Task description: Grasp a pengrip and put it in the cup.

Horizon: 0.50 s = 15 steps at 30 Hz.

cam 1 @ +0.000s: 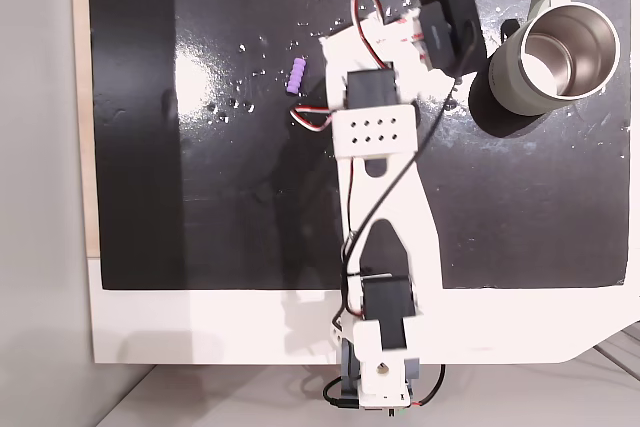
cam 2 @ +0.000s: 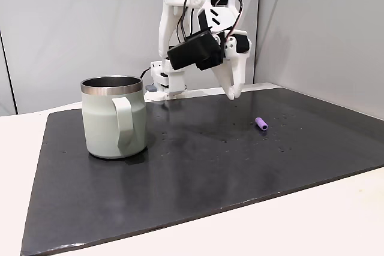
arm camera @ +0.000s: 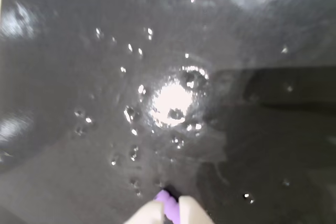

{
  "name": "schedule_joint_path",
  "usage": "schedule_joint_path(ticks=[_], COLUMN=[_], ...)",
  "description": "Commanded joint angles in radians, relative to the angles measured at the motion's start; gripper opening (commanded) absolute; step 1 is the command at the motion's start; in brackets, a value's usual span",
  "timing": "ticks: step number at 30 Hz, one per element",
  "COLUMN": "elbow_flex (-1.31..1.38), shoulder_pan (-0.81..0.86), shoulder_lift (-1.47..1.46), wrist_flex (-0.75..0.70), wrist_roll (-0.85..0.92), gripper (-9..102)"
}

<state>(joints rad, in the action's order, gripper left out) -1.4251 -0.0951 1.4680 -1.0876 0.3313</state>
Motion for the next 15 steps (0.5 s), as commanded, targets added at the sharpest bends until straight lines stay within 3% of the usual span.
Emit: schedule_joint_path(ticks=[1,6,15], elbow_flex=[0.172,0.344,0.565], shoulder_pan=[-0.038,-0.095,-0.158], shoulder_lift=[-0.067,-0.216,-0.417], wrist_flex=[-0.066,-0.166,-0.310], wrist_roll=[0.017,0.040,0.095], gripper=[6,15,15])
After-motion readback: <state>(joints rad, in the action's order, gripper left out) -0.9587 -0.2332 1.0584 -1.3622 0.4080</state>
